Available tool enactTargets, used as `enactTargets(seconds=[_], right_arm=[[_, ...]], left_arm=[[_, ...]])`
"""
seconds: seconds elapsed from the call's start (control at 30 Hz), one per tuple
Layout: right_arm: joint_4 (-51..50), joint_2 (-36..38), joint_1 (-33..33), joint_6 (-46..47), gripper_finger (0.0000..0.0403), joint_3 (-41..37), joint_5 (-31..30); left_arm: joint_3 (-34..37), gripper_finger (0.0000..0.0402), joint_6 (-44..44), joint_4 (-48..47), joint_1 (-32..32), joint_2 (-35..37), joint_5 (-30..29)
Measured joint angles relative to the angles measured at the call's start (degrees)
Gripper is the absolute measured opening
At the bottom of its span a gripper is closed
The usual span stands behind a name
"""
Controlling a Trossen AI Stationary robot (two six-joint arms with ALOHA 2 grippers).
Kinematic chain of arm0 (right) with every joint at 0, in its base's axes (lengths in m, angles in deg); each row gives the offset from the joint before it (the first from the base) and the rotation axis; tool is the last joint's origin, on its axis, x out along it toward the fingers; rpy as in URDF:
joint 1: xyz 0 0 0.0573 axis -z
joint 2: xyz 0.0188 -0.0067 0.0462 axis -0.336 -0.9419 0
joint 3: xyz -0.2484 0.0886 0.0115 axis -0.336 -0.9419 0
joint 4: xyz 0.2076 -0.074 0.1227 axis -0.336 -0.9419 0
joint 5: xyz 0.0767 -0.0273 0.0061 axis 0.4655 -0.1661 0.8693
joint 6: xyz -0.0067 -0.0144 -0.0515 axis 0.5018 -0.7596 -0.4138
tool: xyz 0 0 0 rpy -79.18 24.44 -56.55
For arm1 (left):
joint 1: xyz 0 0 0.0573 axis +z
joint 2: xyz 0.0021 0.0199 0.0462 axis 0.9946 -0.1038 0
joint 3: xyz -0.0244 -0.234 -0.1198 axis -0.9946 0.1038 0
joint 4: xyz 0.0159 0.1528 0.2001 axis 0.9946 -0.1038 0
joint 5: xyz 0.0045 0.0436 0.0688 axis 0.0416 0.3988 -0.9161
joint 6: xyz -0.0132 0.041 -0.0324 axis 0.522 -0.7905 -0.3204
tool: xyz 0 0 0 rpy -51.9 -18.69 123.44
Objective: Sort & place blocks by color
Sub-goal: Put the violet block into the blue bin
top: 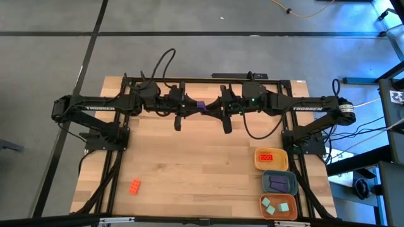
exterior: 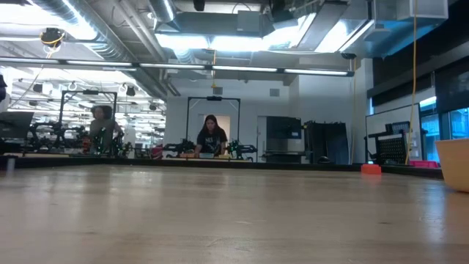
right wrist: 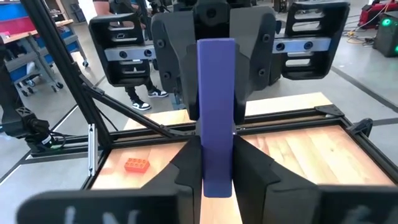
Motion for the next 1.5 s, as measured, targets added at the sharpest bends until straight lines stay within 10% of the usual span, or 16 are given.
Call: enactTargets(seconds=[0.5,1.03,1.5], right_arm=[[0.3,-0.2,0.0,0.2,0.0061,-0.1,0.4],[-16.0,10.3,3.3,-3.1,0.0061,-0.1,0.2],[-22.9,23.0,3.4,-1.2,0.0061,-0.1,-5.5]], left_arm=[[0.0,0.0179,1.3,-1.6,0.0,0.5,-0.6],[1.3,0.0187,-0.4,-16.0,1.0,14.0,1.5],[15.6,0.0187,2.3,-2.3,1.0,26.7,-2.6]])
